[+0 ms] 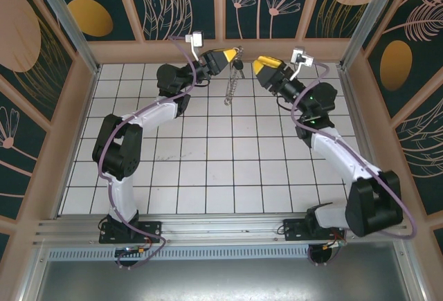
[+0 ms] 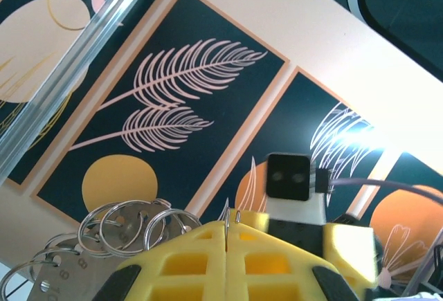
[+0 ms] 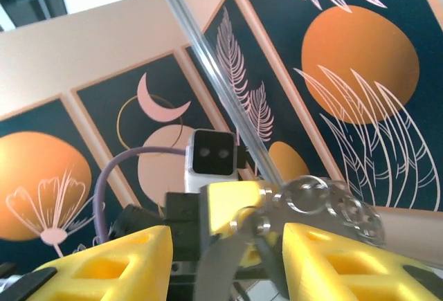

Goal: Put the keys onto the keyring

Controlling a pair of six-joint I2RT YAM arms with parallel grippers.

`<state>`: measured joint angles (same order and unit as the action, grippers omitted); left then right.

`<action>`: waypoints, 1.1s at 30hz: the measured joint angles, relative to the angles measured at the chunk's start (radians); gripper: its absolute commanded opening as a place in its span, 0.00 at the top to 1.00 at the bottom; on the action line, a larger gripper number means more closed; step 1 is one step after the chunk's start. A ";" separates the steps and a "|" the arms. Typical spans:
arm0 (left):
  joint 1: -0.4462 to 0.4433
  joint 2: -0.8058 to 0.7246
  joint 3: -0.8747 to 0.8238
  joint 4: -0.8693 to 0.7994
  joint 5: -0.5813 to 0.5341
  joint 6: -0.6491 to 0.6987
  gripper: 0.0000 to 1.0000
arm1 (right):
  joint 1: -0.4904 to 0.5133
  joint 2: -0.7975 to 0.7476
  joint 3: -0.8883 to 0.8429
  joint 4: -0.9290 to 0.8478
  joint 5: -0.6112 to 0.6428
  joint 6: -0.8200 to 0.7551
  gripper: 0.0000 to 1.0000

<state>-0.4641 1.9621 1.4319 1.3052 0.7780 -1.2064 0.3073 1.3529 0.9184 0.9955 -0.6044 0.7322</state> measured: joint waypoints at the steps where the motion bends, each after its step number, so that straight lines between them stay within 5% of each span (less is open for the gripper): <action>1: 0.000 0.000 -0.004 0.006 -0.010 -0.009 1.00 | 0.000 0.038 0.004 0.036 0.006 0.041 0.56; 11: -0.002 0.000 -0.034 0.027 -0.056 -0.037 1.00 | 0.003 0.214 0.062 0.270 0.009 0.299 0.65; 33: -0.017 0.000 -0.034 -0.001 -0.032 -0.006 1.00 | 0.056 0.273 0.125 0.298 -0.014 0.320 0.65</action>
<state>-0.4812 1.9621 1.3983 1.3041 0.7460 -1.2125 0.3637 1.6260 1.0431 1.2930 -0.6189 1.0527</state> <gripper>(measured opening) 0.045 0.356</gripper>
